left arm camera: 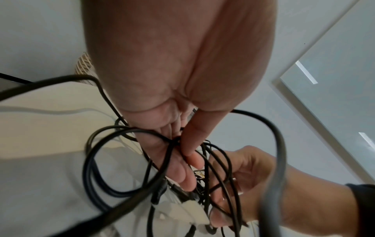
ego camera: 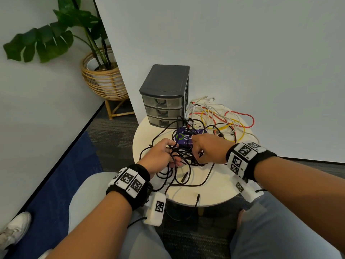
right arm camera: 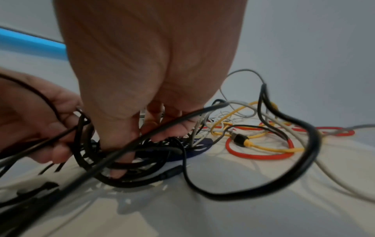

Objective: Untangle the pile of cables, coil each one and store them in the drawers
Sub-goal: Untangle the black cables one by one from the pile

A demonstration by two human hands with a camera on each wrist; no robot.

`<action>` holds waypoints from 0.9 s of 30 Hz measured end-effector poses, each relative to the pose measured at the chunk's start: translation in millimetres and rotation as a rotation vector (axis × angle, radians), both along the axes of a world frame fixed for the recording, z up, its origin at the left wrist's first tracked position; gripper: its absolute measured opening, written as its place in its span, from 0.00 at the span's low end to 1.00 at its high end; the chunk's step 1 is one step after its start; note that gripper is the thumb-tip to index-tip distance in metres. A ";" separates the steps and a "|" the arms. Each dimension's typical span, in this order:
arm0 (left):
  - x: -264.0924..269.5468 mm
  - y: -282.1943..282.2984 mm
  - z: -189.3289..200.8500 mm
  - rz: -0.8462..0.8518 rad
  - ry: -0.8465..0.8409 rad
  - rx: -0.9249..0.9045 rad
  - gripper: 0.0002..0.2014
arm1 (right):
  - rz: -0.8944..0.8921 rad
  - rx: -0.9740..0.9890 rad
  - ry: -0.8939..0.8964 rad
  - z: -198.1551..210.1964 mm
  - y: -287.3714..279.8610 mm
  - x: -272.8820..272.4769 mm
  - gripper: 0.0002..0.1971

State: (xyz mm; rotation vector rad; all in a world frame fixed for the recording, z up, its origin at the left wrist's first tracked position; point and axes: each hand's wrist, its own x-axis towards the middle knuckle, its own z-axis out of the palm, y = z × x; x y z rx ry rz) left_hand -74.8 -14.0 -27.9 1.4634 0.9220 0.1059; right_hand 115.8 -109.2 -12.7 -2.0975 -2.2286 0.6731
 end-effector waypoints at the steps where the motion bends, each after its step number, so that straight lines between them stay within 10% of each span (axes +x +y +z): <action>1: 0.1 0.1 -0.4 0.004 -0.002 -0.008 0.24 | 0.008 0.007 0.008 -0.5 -1.5 -0.6 0.08; 20: -0.2 -5.2 4.1 -0.026 0.004 0.066 0.24 | 0.112 -0.059 -0.234 -6.7 0.7 -12.7 0.06; 27: -1.8 6.7 23.9 -0.058 0.056 0.345 0.18 | -0.213 -0.023 0.351 20.3 -2.9 0.9 0.10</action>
